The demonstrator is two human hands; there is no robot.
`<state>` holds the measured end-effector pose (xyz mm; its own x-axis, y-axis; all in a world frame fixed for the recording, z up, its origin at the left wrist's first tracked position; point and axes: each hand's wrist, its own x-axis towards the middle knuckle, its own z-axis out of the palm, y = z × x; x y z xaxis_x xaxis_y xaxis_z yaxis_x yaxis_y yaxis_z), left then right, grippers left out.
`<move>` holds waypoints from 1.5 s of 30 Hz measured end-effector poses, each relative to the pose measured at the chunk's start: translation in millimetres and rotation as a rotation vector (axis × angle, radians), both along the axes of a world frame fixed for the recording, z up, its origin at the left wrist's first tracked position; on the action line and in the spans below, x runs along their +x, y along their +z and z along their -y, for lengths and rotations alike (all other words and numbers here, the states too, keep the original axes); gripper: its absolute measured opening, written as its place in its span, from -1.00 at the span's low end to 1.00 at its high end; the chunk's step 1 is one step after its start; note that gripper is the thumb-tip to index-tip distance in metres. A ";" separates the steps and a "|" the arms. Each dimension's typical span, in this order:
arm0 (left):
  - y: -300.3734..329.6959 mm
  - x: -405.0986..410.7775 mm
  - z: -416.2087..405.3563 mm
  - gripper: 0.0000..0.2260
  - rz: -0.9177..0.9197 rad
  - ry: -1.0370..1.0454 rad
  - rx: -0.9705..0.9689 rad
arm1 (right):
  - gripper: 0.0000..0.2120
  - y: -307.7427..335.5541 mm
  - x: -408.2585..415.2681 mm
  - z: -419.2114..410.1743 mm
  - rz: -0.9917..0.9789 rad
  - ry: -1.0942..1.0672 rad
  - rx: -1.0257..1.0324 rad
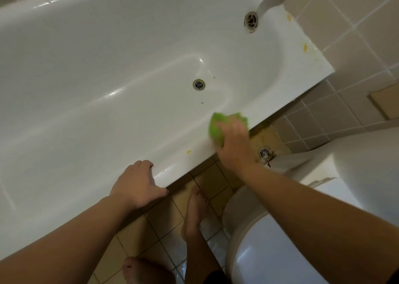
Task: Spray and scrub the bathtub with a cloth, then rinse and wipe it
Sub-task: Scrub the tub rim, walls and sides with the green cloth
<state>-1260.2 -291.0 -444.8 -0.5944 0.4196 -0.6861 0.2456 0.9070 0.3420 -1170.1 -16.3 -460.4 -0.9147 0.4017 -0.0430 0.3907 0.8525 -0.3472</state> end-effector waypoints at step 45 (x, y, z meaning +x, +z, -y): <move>-2.8 -10.2 9.5 -0.03 0.035 0.065 0.055 | -0.66 18.2 -13.2 74.0 -0.031 0.129 -0.402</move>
